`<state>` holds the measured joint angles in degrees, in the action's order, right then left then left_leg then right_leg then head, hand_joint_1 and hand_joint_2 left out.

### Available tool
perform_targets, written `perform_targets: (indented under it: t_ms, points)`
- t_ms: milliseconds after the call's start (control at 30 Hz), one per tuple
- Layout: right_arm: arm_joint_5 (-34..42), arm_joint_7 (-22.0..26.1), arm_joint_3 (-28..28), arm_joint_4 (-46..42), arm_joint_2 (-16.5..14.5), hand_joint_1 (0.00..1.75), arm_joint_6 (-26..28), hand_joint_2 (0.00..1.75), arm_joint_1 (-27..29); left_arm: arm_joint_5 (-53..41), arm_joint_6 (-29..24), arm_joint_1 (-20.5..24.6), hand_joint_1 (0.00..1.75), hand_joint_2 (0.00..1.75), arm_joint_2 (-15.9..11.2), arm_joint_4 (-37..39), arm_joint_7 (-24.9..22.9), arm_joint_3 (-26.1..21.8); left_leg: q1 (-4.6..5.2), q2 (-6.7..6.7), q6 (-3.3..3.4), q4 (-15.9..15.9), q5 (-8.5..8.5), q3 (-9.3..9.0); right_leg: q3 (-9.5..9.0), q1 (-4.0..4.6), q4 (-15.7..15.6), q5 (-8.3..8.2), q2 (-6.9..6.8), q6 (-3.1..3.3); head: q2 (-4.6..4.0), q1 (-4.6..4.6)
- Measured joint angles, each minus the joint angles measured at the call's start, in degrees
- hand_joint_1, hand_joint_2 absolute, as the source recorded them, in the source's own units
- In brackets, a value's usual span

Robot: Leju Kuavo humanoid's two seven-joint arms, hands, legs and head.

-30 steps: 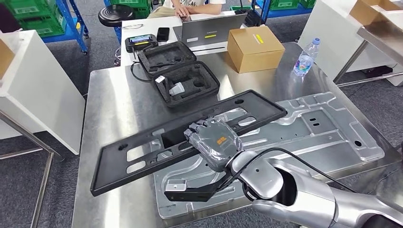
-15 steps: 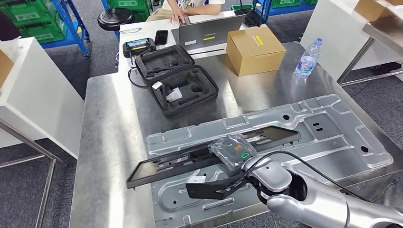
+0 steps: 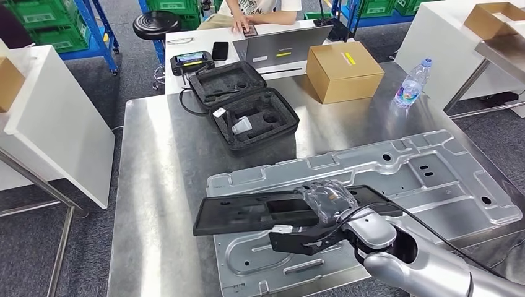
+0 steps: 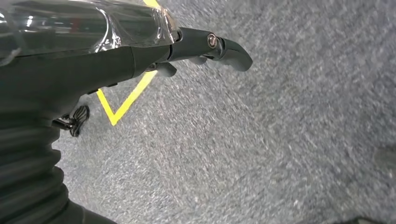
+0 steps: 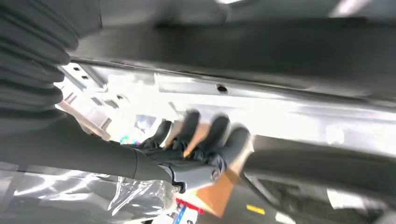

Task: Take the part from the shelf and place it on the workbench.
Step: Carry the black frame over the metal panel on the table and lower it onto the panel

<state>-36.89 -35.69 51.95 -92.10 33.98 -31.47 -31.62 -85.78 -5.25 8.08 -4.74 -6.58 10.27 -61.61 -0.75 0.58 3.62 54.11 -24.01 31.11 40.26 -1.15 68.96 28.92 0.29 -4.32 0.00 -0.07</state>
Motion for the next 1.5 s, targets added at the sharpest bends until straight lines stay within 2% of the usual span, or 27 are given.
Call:
perform_targets:
  t_ms: [67, 133, 267, 333, 400, 433, 467, 500, 567, 633, 733, 800, 833, 900, 933, 967, 1000, 1033, 1100, 1167, 1233, 1300, 1333, 1400, 1433, 1467, 1500]
  points:
    - [-0.4, 0.0, -1.0, 0.1, 0.3, 0.00, 0.0, 0.00, 0.3, 0.1, -0.7, 0.1, 0.00, 0.00, 0.0, 0.0, -0.3, -0.6, 0.13, 0.04, -0.29, 0.1, -0.31, -0.30, -4.36, 0.02, -8.9, -3.89, 0.00, 0.29, -0.01, 0.03]
    - [-0.8, 0.0, -2.0, 0.0, 0.5, 0.00, 0.0, 0.00, 0.4, 0.2, -1.3, 0.3, 0.00, 0.00, 0.0, 0.0, -0.4, -1.2, 0.39, 0.06, -0.81, 0.1, -0.62, -0.41, -6.97, 0.24, -14.2, -5.55, 0.02, 0.77, -0.01, 0.01]
    - [-1.4, 0.0, -3.3, -0.3, 0.5, 0.00, 0.3, 0.00, 0.4, 0.2, -2.5, 0.5, 0.00, 0.00, 0.0, 0.0, -0.8, -2.2, 0.15, -0.05, -2.03, 1.0, -1.57, -0.04, -7.22, 0.37, -14.9, -5.72, -0.01, 2.04, -0.02, -0.02]
    - [-1.5, 0.0, -3.8, -0.7, 0.5, 0.00, 0.8, 0.00, 0.1, 0.2, -3.2, 0.5, 0.00, 0.00, 0.0, 0.0, -1.2, -2.6, -0.02, -0.13, -2.62, 6.2, -4.54, 2.38, -7.31, 0.17, -15.0, -5.77, -0.07, 2.55, -0.02, -0.14]
    - [-1.5, 0.0, -4.0, -1.2, 0.4, 0.00, 2.1, 0.00, -0.3, 0.2, -3.8, 0.5, 0.00, 0.00, -0.1, 0.0, -1.8, -3.0, -0.06, -0.16, -3.07, 14.7, -8.09, 6.50, -7.32, 0.19, -15.0, -5.70, -0.10, 2.75, -0.02, -0.24]
    - [-1.5, 0.0, -3.9, -1.5, 0.3, 0.00, 3.1, 0.00, -0.5, 0.1, -3.9, 0.4, 0.00, 0.00, -0.1, 0.0, -2.1, -3.1, -0.08, -0.17, -3.21, 17.5, -8.77, 8.01, -7.34, 0.20, -15.0, -5.67, -0.10, 2.77, -0.02, -0.25]
    - [-1.4, 0.0, -3.9, -1.9, 0.1, 0.00, 4.2, 0.00, -0.8, 0.1, -4.1, 0.4, 0.00, 0.00, -0.1, 0.0, -2.4, -3.3, -0.11, -0.18, -3.27, 18.0, -8.28, 8.47, -7.37, 0.20, -15.0, -5.64, -0.09, 2.77, -0.01, -0.26]
    - [-1.4, 0.0, -3.9, -2.4, 0.0, 0.00, 5.2, 0.00, -1.3, 0.1, -4.2, 0.4, 0.00, 0.00, -0.2, 0.0, -2.7, -3.5, -0.15, -0.19, -3.29, 15.9, -6.70, 7.69, -7.44, 0.19, -15.0, -5.61, -0.08, 2.74, -0.01, -0.26]
    - [-1.4, 0.0, -3.9, -3.5, -0.4, 0.00, 7.1, 0.00, -2.6, 0.0, -4.4, 0.5, 0.00, 0.00, -0.2, 0.0, -3.0, -3.7, -0.15, -0.28, -3.12, 7.1, -2.53, 3.74, -7.69, 0.25, -14.9, -5.47, -0.05, 2.51, -0.01, -0.26]
    - [-1.4, 0.0, -3.8, -4.4, -0.6, 0.00, 8.7, 0.00, -3.7, 0.0, -4.6, 0.7, 0.00, 0.00, -0.3, 0.0, -3.3, -4.0, 0.09, -0.32, -2.51, 1.1, -0.37, 1.05, -7.84, 0.46, -14.9, -5.29, -0.02, 2.08, -0.02, -0.19]
    - [-1.2, 0.1, -3.7, -5.5, -1.0, 0.00, 10.5, 0.00, -4.7, -0.1, -4.6, 0.6, 0.00, 0.00, -0.2, 0.0, -3.6, -4.1, 0.34, -0.21, -1.29, 0.4, -0.11, 0.74, -7.89, 0.47, -14.9, -5.10, -0.02, 1.24, -0.02, -0.07]
    - [-0.4, 0.2, -3.7, -6.1, -1.2, 0.00, 11.8, 0.00, -5.0, -0.1, -4.3, 0.6, 0.00, 0.00, -0.3, 0.0, -3.9, -4.2, 0.22, -0.18, -0.50, 0.2, 0.19, 0.47, -7.05, 0.32, -12.7, -3.48, -0.06, 0.76, -0.01, -0.01]
    - [0.2, 0.3, -3.7, -6.4, -1.3, 0.00, 12.5, 0.00, -5.1, -0.2, -4.0, 0.6, 0.00, 0.00, -0.3, 0.0, -4.2, -4.2, 0.15, -0.19, -0.22, 0.1, 0.32, 0.34, -5.79, 0.27, -9.8, -1.74, -0.08, 0.61, -0.01, 0.04]
    - [1.2, 0.5, -3.6, -6.7, -1.5, 0.00, 13.6, 0.00, -5.2, -0.3, -3.2, 0.6, 0.00, 0.00, -0.2, 0.0, -4.9, -4.2, 0.24, -0.19, -0.03, 0.1, 0.31, 0.38, -1.97, 0.29, -1.4, 2.22, -0.08, 0.48, -0.01, 0.11]
    - [1.4, 0.5, -3.5, -6.7, -1.7, 0.00, 13.9, 0.00, -5.2, -0.3, -2.9, 0.6, 0.00, 0.44, -0.2, 0.0, -5.3, -4.2, 0.28, -0.19, -0.01, 0.1, 0.30, 0.40, -0.45, 0.30, 1.8, 3.25, -0.08, 0.46, -0.01, 0.11]
    - [1.6, 0.6, -3.3, -6.8, -1.8, 0.00, 14.1, 0.00, -5.2, -0.3, -2.6, 0.6, 0.00, 0.87, -0.2, 0.0, -5.7, -4.2, 0.32, -0.17, 0.00, 0.2, 0.28, 0.40, 0.16, 0.31, 3.0, 3.18, -0.08, 0.49, -0.01, 0.12]
    - [1.7, 0.6, -3.2, -6.9, -2.0, 0.00, 14.2, 0.00, -5.3, -0.3, -2.3, 0.6, 0.00, 1.31, -0.2, 0.0, -6.2, -4.2, 0.33, -0.12, -0.01, 0.2, 0.26, 0.35, -0.47, 0.30, 1.6, 1.95, -0.08, 0.57, -0.02, 0.13]
    - [1.8, 0.6, -3.1, -7.0, -2.1, 0.00, 14.3, 0.00, -5.5, -0.4, -2.0, 0.6, 0.00, 1.75, -0.2, 0.0, -6.8, -4.1, 0.33, -0.07, -0.05, 0.2, 0.21, 0.26, -2.20, 0.30, -1.9, -0.06, -0.08, 0.70, -0.02, 0.13]
    - [2.0, 0.7, -2.9, -7.1, -2.5, 0.00, 14.6, 0.00, -6.2, -0.4, -1.4, 0.6, 0.00, 1.75, -0.2, 0.0, -7.7, -4.0, 0.45, 0.04, -0.28, 0.2, 0.06, 0.16, -6.37, 0.42, -10.5, -3.56, -0.07, 1.08, -0.02, 0.13]
    - [2.1, 0.8, -2.6, -7.1, -2.8, 0.00, 14.9, 0.00, -6.8, -0.4, -0.9, 0.6, 0.00, 1.75, -0.2, 0.0, -8.4, -3.7, 0.62, 0.07, -0.74, 0.3, -0.01, 0.32, -8.09, 0.67, -14.4, -4.58, -0.05, 1.49, -0.02, 0.11]
    - [2.1, 0.8, -2.2, -7.2, -3.1, 0.00, 15.1, 0.00, -7.2, -0.4, -0.5, 0.5, 0.00, 1.75, -0.3, 0.0, -8.9, -3.5, 0.58, 0.07, -1.31, 0.3, 0.01, 0.47, -8.00, 0.77, -14.5, -4.74, -0.06, 2.03, -0.01, 0.10]
    - [2.2, 0.9, -1.9, -7.3, -3.4, 0.00, 15.2, 0.00, -7.6, -0.4, -0.2, 0.5, 0.00, 1.75, -0.3, 0.0, -9.2, -3.2, 0.39, -0.01, -1.93, 1.8, -1.26, 1.19, -7.98, 0.63, -14.8, -5.02, -0.13, 2.66, -0.01, 0.03]
    - [2.3, 0.9, -1.8, -7.3, -3.6, 0.00, 15.3, 0.00, -7.8, -0.4, -0.1, 0.5, 0.00, 1.75, -0.4, 0.0, -9.4, -3.0, 0.30, -0.07, -2.24, 4.4, -2.86, 2.30, -7.96, 0.50, -14.9, -5.16, -0.18, 2.93, -0.01, -0.04]
    - [2.4, 0.9, -1.5, -7.3, -3.9, 0.00, 15.4, 0.00, -7.9, -0.4, 0.0, 0.5, 0.00, 1.75, -0.5, 0.0, -9.6, -2.7, 0.19, -0.16, -2.80, 12.6, -6.94, 5.91, -7.79, 0.52, -14.9, -5.26, -0.25, 3.19, -0.01, -0.20]
    - [2.5, 0.9, -1.3, -7.3, -4.0, 0.00, 15.4, 0.00, -7.9, -0.4, 0.1, 0.4, 0.00, 1.75, -0.6, 0.0, -9.7, -2.5, 0.14, -0.17, -2.99, 16.4, -8.32, 7.55, -7.71, 0.53, -14.9, -5.29, -0.27, 3.24, -0.02, -0.22]
    - [2.5, 0.9, -1.0, -7.3, -4.1, 0.00, 15.5, 0.00, -7.9, -0.4, 0.2, 0.3, 0.00, 1.75, -0.6, 0.0, -9.7, -2.4, 0.11, -0.17, -3.09, 18.3, -8.66, 8.33, -7.66, 0.54, -14.9, -5.32, -0.28, 3.26, -0.02, -0.23]
    - [2.5, 0.9, -0.8, -7.3, -4.1, 0.00, 15.5, 0.00, -7.9, -0.4, 0.2, 0.3, 0.00, 1.75, -0.6, 0.0, -9.8, -2.2, 0.07, -0.18, -3.12, 17.6, -7.87, 7.87, -7.67, 0.54, -14.8, -5.34, -0.28, 3.25, -0.02, -0.24]
